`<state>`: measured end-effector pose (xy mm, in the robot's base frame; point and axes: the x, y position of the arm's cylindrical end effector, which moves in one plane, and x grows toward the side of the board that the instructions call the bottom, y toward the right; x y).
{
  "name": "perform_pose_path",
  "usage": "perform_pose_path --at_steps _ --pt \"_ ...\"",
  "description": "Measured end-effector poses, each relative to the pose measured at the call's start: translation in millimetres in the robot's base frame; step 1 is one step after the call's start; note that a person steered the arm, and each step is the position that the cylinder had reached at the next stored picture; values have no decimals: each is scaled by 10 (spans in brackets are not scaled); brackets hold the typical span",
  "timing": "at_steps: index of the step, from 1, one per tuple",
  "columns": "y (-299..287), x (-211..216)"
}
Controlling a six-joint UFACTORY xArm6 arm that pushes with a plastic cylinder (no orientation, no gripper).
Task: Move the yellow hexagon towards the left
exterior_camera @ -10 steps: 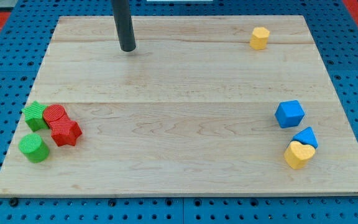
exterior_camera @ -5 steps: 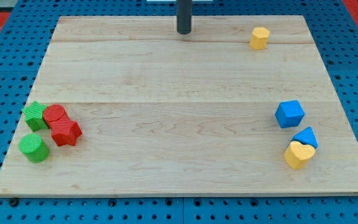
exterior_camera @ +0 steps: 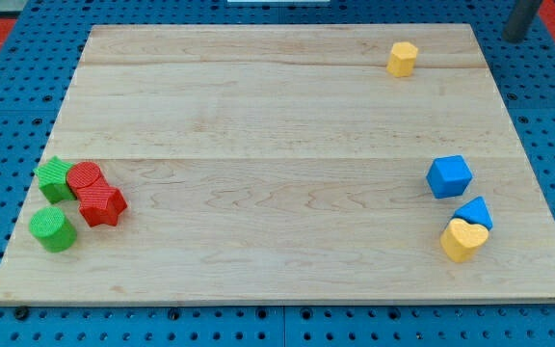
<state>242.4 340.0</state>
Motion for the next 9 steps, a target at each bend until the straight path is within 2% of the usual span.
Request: perform_pose_path --at_steps 1,3,7,9 --pt "-402 58" --pt "-484 -14" --pt "-2198 204" --pt "-2355 261"
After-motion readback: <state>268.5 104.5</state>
